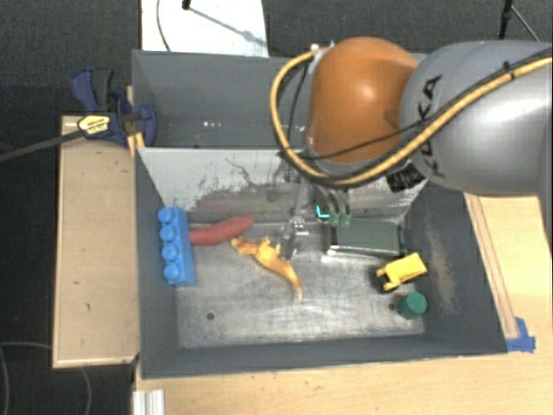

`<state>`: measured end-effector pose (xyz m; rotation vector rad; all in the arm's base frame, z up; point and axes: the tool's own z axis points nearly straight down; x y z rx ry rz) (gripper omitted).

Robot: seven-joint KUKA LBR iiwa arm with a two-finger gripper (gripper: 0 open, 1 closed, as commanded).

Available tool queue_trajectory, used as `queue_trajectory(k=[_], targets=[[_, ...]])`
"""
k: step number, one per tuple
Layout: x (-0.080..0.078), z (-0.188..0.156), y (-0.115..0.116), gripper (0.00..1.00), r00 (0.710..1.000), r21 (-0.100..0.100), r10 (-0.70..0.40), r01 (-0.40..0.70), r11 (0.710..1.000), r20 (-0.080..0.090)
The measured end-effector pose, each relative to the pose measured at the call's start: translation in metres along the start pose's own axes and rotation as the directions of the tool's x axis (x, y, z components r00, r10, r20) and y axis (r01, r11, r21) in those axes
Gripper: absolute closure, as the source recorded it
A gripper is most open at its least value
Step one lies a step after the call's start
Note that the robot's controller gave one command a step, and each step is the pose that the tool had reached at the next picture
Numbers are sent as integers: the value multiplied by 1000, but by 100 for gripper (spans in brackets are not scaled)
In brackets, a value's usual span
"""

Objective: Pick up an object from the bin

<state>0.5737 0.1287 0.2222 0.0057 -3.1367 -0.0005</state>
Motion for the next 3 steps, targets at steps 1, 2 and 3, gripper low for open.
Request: queue_trajectory(k=[1,2,3], targets=[[-2,-5,-1,0,1000,-1,4,-4,1000,8],[-2,60,-9,0,998,-3,59,-59,998,12],[-7,85,-23,0,1000,1,22,-22,1000,2]])
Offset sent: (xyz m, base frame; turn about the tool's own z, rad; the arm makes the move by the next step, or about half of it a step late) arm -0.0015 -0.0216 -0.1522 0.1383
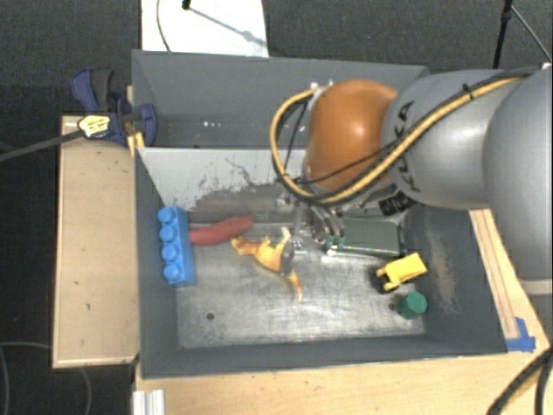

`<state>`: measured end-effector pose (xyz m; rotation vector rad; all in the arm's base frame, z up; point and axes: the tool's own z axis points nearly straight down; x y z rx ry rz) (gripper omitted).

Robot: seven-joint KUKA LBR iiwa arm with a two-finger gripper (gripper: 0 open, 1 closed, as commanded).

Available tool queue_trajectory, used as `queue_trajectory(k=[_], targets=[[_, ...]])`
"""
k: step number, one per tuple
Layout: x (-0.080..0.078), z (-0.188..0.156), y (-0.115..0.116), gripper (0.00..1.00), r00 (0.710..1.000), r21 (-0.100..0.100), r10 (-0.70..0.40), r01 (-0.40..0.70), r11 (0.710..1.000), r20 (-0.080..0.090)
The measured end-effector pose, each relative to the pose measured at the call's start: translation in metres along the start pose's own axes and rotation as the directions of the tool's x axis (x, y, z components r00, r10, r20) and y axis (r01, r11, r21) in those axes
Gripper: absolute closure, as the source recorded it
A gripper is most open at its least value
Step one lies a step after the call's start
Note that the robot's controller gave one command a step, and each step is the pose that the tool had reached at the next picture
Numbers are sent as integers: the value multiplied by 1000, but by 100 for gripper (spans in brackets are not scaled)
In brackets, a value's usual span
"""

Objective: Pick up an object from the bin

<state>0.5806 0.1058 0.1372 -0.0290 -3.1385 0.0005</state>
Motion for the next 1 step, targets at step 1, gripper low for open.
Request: queue_trajectory(k=[1], targets=[[4,-15,6,0,987,-2,160,-160,987,6]])
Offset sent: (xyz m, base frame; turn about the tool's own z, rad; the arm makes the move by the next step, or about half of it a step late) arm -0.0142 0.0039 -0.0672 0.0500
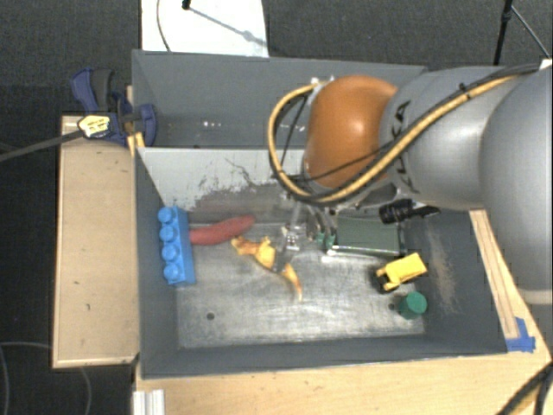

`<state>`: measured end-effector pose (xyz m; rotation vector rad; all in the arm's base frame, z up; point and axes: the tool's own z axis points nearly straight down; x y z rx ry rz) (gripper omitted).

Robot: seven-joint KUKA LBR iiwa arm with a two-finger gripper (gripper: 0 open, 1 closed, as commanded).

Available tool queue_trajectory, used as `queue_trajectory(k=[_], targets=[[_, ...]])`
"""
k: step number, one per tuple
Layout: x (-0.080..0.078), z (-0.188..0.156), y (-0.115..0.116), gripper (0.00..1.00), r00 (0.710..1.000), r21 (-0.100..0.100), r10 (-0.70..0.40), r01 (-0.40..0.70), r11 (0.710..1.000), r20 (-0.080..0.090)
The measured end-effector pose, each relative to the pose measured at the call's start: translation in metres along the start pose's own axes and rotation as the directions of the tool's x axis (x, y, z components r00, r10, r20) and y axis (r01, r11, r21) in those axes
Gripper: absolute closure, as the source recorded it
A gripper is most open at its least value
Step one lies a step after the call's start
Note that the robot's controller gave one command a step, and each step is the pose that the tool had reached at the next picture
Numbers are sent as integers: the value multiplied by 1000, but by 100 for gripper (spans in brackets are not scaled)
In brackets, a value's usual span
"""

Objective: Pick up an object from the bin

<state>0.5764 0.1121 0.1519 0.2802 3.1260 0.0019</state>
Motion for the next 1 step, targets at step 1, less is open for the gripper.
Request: queue_trajectory(k=[1], targets=[[6,67,-3,0,995,-1,-97,97,995,4]])
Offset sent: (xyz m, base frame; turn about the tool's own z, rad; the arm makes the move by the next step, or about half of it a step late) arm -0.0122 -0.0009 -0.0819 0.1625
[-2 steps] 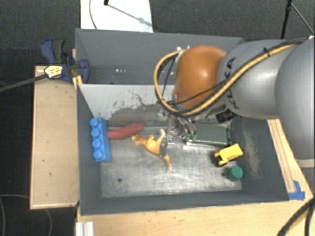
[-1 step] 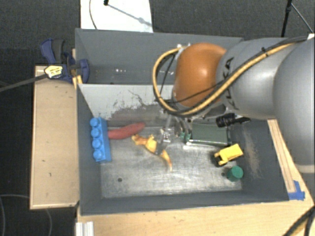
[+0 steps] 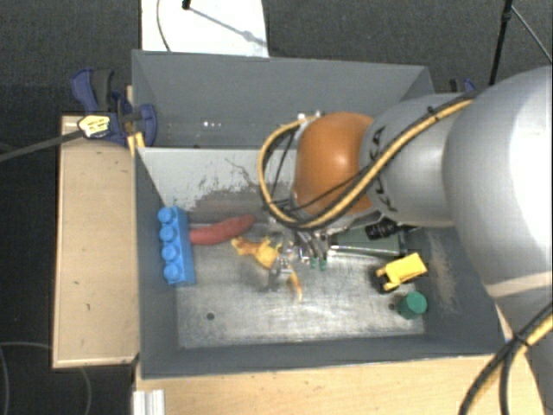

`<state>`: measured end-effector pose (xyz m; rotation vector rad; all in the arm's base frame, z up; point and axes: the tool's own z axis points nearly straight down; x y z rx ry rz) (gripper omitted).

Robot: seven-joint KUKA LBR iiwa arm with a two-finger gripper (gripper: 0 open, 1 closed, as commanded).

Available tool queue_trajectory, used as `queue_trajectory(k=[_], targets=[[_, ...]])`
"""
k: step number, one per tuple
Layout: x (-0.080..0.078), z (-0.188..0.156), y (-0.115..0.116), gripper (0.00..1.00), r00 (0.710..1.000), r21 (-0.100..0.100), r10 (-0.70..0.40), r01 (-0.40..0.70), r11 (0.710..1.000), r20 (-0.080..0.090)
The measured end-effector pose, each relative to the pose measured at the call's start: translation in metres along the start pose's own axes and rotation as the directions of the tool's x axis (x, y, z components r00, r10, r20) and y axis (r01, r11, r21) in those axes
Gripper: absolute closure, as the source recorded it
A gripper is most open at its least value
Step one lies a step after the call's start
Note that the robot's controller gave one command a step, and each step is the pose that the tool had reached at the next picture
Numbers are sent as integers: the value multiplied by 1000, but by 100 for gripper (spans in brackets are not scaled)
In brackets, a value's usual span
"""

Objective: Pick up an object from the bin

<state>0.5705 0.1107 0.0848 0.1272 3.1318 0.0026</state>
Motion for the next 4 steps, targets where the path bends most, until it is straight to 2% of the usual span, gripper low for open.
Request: queue_trajectory(k=[1,2,3,4], targets=[[-7,21,2,100,989,-13,143,-143,990,30],[-6,19,2,100,986,-14,164,-164,986,29],[-5,13,2,100,984,-10,176,-176,984,20],[-3,-2,1,100,985,-1,172,-172,985,1]])
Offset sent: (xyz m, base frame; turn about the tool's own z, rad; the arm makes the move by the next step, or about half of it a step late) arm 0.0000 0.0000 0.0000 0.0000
